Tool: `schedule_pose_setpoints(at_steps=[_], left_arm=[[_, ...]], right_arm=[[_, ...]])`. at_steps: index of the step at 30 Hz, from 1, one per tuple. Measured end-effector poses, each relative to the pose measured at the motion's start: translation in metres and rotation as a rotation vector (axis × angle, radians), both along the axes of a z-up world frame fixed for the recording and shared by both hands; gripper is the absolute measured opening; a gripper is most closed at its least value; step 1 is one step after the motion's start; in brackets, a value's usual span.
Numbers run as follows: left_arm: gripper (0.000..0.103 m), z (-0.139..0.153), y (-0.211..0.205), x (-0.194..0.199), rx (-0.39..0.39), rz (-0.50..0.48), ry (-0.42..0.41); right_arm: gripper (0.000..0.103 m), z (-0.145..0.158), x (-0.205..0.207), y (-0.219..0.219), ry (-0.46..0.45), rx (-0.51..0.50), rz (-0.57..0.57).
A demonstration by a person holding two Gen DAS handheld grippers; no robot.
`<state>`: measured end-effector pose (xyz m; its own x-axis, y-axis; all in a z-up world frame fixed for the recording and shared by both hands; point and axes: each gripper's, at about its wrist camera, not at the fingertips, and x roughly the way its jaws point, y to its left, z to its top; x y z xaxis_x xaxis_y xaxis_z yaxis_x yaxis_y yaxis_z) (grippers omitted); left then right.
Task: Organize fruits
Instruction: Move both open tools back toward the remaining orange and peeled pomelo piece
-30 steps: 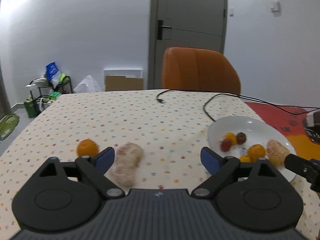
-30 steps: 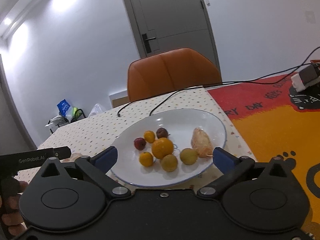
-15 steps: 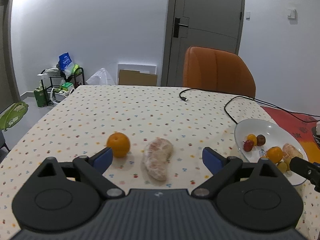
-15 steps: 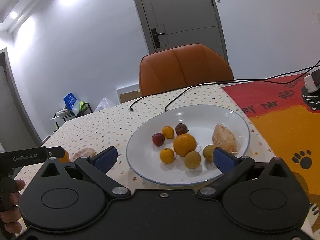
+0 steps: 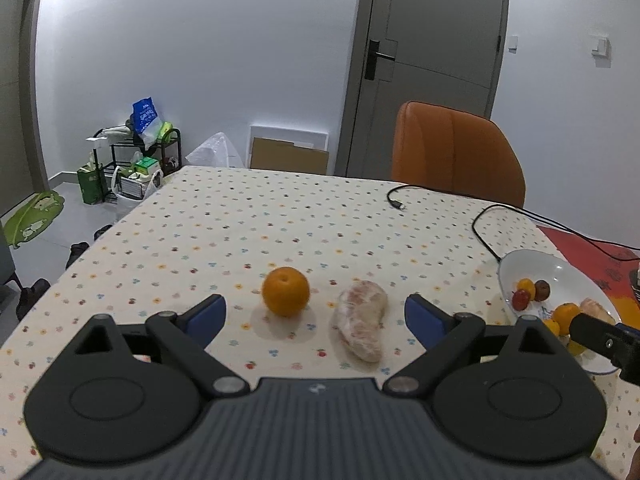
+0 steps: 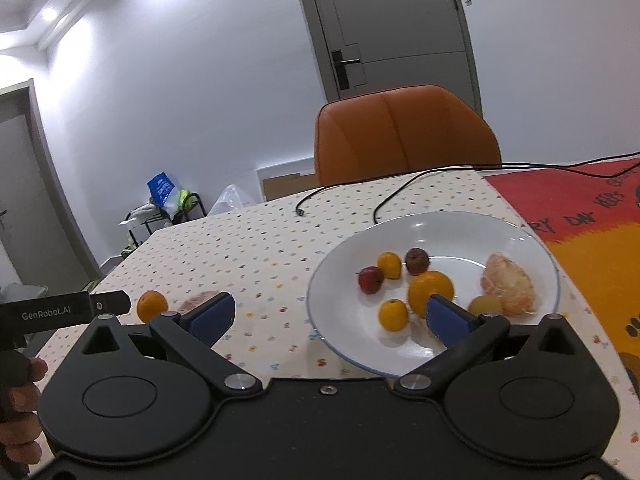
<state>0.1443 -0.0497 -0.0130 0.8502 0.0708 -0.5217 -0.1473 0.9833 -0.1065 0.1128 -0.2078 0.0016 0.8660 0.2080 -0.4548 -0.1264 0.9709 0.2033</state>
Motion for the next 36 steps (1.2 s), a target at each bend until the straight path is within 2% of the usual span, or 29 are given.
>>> schedule_pose_setpoints(at_steps=[20, 25, 36], left_arm=[[0.093, -0.006, 0.028, 0.005, 0.001, 0.029, -0.013], [0.091, -0.010, 0.032, 0.009, 0.001, 0.035, -0.013], [0.086, -0.020, 0.049, 0.018, -0.027, 0.043, 0.013]], right_arm=[[0.102, 0.002, 0.018, 0.034, -0.002, -0.004, 0.088], [0.091, 0.001, 0.026, 0.044, 0.010, -0.008, 0.121], [0.077, -0.014, 0.047, 0.078, 0.076, -0.033, 0.183]])
